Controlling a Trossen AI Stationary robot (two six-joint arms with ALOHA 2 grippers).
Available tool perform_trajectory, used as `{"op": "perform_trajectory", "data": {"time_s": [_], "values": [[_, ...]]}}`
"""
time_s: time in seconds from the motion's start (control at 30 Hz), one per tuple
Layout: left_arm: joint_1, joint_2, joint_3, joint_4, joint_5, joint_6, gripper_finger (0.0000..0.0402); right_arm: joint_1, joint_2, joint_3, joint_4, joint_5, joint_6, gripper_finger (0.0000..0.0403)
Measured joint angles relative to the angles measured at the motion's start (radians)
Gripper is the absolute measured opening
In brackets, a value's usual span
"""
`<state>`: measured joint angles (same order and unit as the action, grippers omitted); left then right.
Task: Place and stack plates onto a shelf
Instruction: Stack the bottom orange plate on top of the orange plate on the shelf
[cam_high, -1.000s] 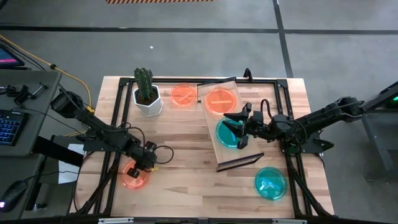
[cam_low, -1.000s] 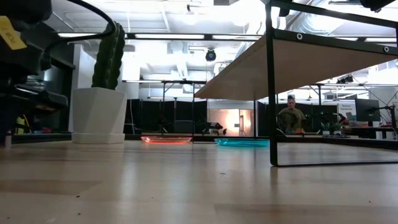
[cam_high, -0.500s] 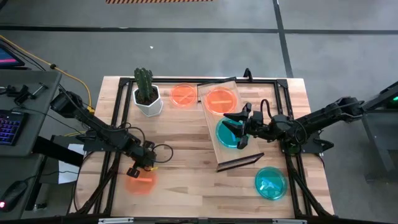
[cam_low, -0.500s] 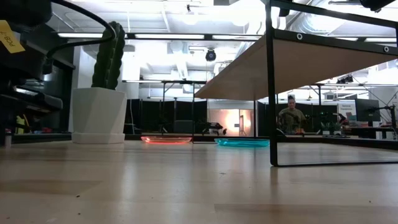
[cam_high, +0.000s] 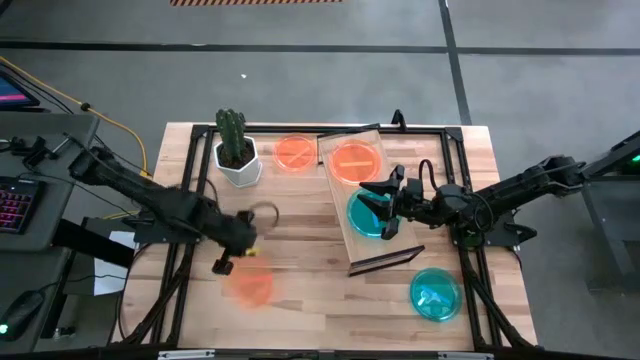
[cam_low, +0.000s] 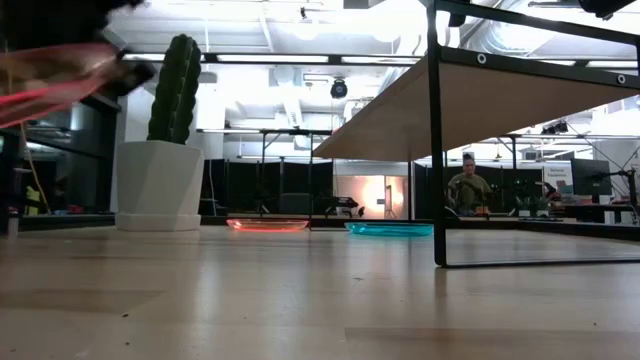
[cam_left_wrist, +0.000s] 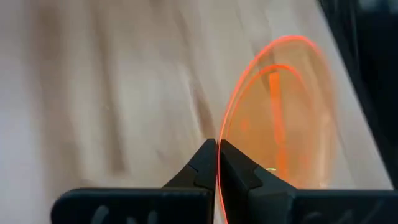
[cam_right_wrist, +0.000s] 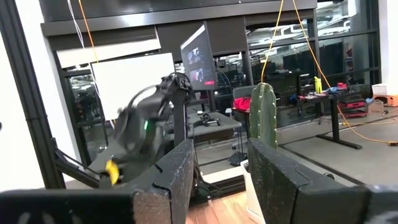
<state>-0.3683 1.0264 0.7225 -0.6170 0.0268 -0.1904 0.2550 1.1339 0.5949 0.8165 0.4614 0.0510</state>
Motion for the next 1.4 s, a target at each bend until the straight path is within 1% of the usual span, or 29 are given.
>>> {"op": "perform_trajectory", "data": {"time_s": [0.1, 0.2, 0.27, 0.33, 0.4, 0.47, 0.63, 0.7, 0.87, 1.07, 1.23, 1.4], "values": [[0.062, -0.076, 0.022, 0.068, -0.13, -0.045, 0.0, 0.0, 0.0, 0.0, -0.005, 0.0, 0.02, 0.014], [0.139, -0.129, 0.025, 0.202, -0.298, -0.116, 0.0, 0.0, 0.0, 0.0, -0.005, 0.0, 0.025, 0.014], [0.196, -0.143, 0.025, 0.292, -0.424, -0.155, 0.0, 0.0, 0.0, 0.0, -0.004, 0.0, 0.028, 0.014], [0.265, -0.14, 0.026, 0.374, -0.495, -0.166, 0.0, 0.0, 0.0, 0.0, 0.003, 0.006, 0.027, 0.014], [0.341, -0.12, 0.026, 0.466, -0.493, -0.147, 0.0, 0.0, 0.0, 0.0, 0.008, 0.007, 0.027, 0.014], [0.409, -0.082, 0.026, 0.554, -0.456, -0.128, 0.0, 0.0, 0.0, 0.0, 0.012, 0.008, 0.027, 0.014], [0.555, 0.068, 0.026, 0.804, -0.347, -0.122, 0.0, 0.0, 0.0, 0.0, 0.013, 0.008, 0.027, 0.014], [0.606, 0.14, 0.045, 0.852, -0.318, -0.135, 0.0, 0.0, 0.0, 0.0, 0.015, 0.009, 0.02, 0.014], [0.691, 0.335, 0.176, 0.864, -0.278, -0.148, 0.0, 0.0, 0.0, 0.0, 0.018, 0.009, 0.019, 0.014], [0.709, 0.522, 0.334, 0.863, -0.206, -0.148, 0.0, 0.0, 0.0, 0.0, 0.015, 0.009, 0.019, 0.014], [0.708, 0.613, 0.406, 0.855, -0.197, -0.147, 0.0, 0.0, 0.0, 0.0, 0.006, 0.009, 0.019, 0.014], [0.708, 0.65, 0.426, 0.856, -0.239, -0.111, 0.0, 0.0, 0.0, 0.0, 0.004, 0.008, 0.019, 0.014]]}}
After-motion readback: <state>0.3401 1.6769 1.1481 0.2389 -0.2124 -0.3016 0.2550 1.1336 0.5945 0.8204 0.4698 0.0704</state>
